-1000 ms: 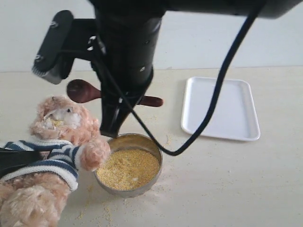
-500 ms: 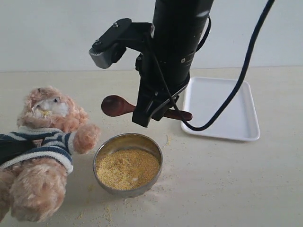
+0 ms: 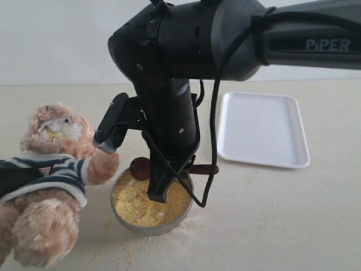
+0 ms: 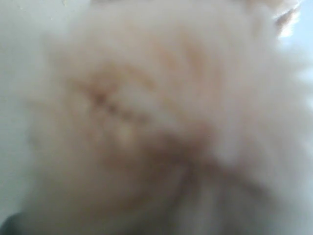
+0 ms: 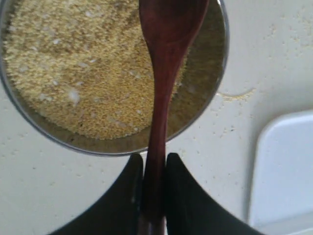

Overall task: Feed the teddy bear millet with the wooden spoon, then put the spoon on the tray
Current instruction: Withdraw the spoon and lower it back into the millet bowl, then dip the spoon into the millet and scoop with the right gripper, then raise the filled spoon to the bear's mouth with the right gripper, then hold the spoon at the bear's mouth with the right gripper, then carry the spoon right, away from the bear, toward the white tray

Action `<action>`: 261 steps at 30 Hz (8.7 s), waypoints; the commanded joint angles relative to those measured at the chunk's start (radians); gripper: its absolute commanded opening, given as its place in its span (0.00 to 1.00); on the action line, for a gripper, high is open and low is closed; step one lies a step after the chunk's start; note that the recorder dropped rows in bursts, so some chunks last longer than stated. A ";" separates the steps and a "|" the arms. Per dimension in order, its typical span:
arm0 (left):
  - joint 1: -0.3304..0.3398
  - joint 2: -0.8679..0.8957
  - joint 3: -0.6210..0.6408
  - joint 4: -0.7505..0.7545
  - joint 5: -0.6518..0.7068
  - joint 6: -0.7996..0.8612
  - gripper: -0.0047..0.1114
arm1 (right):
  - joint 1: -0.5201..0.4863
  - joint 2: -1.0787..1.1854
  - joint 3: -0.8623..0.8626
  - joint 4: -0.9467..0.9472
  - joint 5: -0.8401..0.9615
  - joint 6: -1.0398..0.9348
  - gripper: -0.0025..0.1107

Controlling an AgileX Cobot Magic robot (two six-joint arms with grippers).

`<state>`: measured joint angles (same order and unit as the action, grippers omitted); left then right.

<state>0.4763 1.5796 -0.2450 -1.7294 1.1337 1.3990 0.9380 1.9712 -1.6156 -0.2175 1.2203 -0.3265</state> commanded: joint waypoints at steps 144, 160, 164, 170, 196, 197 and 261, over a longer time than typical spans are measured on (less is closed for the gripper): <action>0.002 -0.007 0.053 0.119 0.052 -0.038 0.08 | 0.064 -0.043 -0.141 0.121 -0.087 -0.123 0.02; 0.002 -0.007 0.053 0.115 0.059 -0.038 0.08 | 0.177 -0.043 -0.141 -0.195 -0.084 -0.014 0.02; 0.002 -0.007 0.053 0.097 0.077 -0.027 0.08 | 0.178 -0.043 -0.141 -0.199 -0.062 0.000 0.02; 0.002 -0.007 0.053 0.097 0.077 -0.015 0.08 | 0.178 -0.043 -0.141 -0.212 -0.065 0.057 0.02; 0.002 -0.007 0.053 0.088 0.077 -0.008 0.08 | 0.178 -0.045 -0.141 -0.210 -0.063 0.135 0.02; 0.002 -0.007 0.053 0.088 0.077 -0.008 0.08 | 0.178 -0.052 -0.141 -0.210 -0.059 0.139 0.02; 0.002 -0.007 -0.049 0.223 0.087 0.030 0.08 | -0.532 -0.566 0.499 0.008 -0.323 0.206 0.02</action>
<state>0.4769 1.5796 -0.2902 -1.5046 1.1822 1.4313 0.4389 1.4323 -1.1938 -0.2148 1.0080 -0.1294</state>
